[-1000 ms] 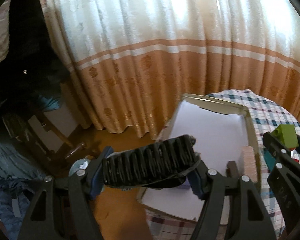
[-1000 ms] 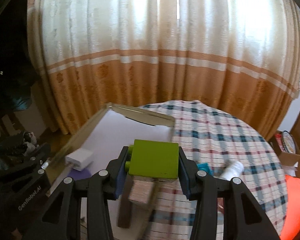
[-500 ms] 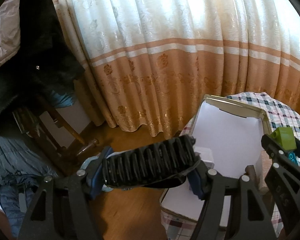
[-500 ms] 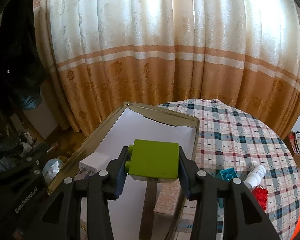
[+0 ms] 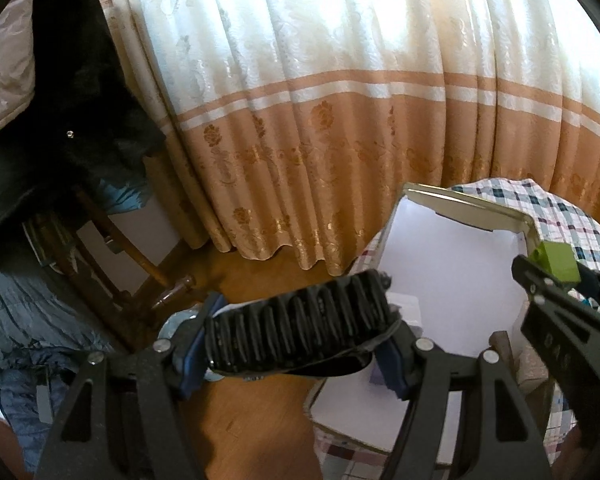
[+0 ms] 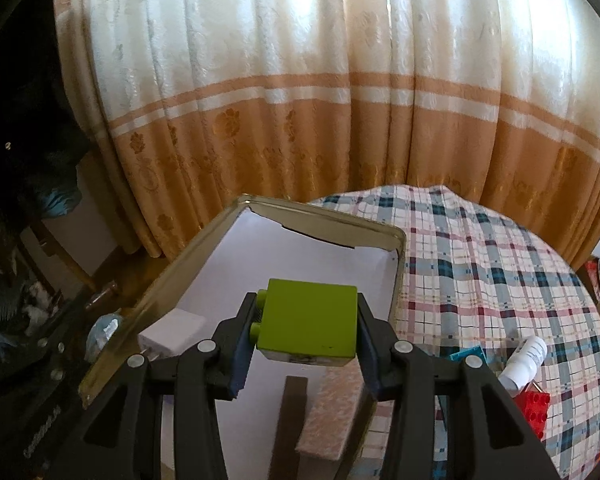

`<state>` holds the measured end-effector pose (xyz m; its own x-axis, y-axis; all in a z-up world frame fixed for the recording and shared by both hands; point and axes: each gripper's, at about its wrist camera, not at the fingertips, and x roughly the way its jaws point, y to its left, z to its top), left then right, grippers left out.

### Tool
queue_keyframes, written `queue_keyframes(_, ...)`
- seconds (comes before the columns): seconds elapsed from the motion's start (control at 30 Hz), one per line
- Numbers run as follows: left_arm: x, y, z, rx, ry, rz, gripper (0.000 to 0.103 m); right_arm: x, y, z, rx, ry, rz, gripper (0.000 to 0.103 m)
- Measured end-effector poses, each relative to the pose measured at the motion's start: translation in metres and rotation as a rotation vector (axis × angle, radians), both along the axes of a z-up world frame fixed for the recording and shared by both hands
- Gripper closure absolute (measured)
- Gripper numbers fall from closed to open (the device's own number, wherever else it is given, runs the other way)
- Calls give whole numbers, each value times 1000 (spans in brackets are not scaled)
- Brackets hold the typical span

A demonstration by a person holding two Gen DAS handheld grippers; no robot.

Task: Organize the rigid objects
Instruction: 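Lower the comb into the tray while the right gripper releases the green block there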

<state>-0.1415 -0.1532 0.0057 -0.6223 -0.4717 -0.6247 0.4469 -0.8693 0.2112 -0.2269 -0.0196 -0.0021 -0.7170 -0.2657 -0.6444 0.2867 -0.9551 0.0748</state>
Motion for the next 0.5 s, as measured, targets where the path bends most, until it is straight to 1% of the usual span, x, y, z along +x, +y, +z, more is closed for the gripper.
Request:
queue_keyframes(0.13, -7, 12, -6, -1, -14, -18, 33, -10, 5, -4, 3, -20, -4, 55)
queue_keyframes(0.27, -15, 27, -14, 1, -29, -44, 33, -19, 5, -9, -1, -39, 16, 55)
queue_keyframes(0.33, -17, 35, -19, 21, -38, -66, 33, -24, 8, -10, -22, -58, 28, 55)
queue_keyframes(0.4, -18, 45, -25, 54, -39, -116, 33, -29, 15, -12, -59, -78, 44, 55)
queue_keyframes(0.5, -19, 53, -30, 75, -24, -154, 33, -33, 23, -10, -63, -72, 46, 55)
